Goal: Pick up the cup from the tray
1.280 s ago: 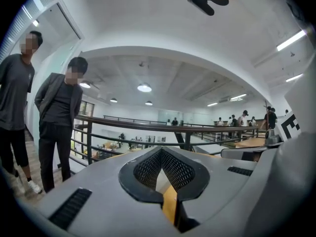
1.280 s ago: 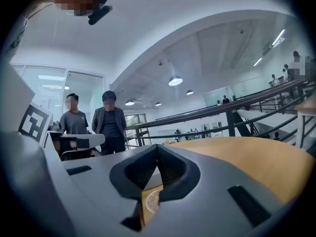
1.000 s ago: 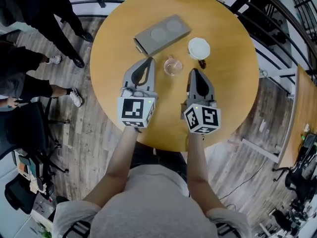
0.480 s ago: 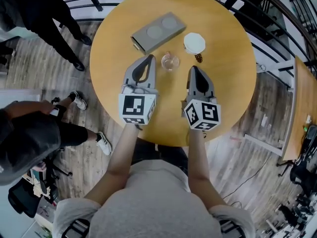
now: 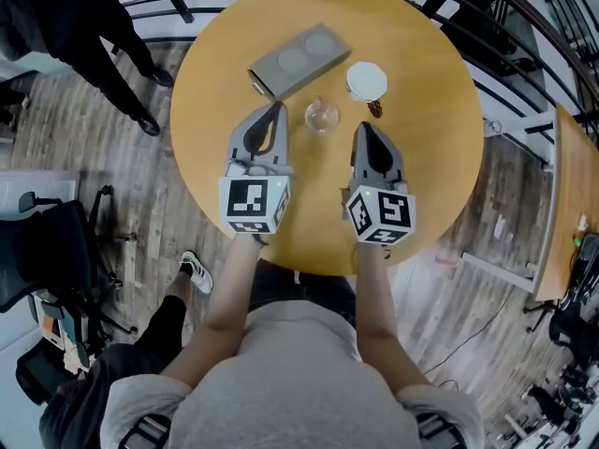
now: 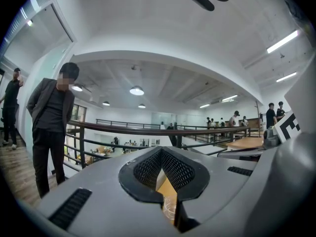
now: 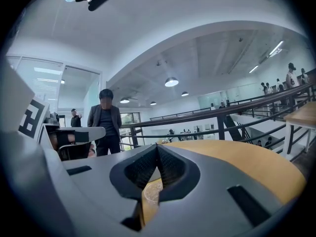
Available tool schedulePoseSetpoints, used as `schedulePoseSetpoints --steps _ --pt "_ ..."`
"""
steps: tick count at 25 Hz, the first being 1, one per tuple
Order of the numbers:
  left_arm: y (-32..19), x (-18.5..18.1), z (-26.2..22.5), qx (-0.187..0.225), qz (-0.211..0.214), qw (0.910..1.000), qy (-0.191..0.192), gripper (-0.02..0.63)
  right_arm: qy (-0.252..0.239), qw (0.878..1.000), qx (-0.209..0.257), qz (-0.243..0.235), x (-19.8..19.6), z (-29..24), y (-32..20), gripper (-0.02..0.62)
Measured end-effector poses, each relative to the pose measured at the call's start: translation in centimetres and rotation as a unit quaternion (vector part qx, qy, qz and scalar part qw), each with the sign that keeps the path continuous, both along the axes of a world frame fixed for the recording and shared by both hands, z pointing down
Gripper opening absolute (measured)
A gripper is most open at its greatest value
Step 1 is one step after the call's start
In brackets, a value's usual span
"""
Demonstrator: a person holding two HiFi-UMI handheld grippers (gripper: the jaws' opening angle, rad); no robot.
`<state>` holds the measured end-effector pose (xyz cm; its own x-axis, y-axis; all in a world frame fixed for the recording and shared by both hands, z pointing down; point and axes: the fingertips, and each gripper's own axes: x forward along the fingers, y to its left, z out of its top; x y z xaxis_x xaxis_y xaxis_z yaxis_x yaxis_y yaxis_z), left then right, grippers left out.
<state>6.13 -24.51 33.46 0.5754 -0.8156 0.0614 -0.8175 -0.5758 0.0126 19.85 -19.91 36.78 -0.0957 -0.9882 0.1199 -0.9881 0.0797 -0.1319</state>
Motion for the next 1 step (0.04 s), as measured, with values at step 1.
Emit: schedulePoseSetpoints --steps 1 --pt "0.04 0.02 -0.07 0.0 0.0 1.0 0.0 0.006 0.001 1.0 0.001 0.0 0.02 -0.09 0.01 0.006"
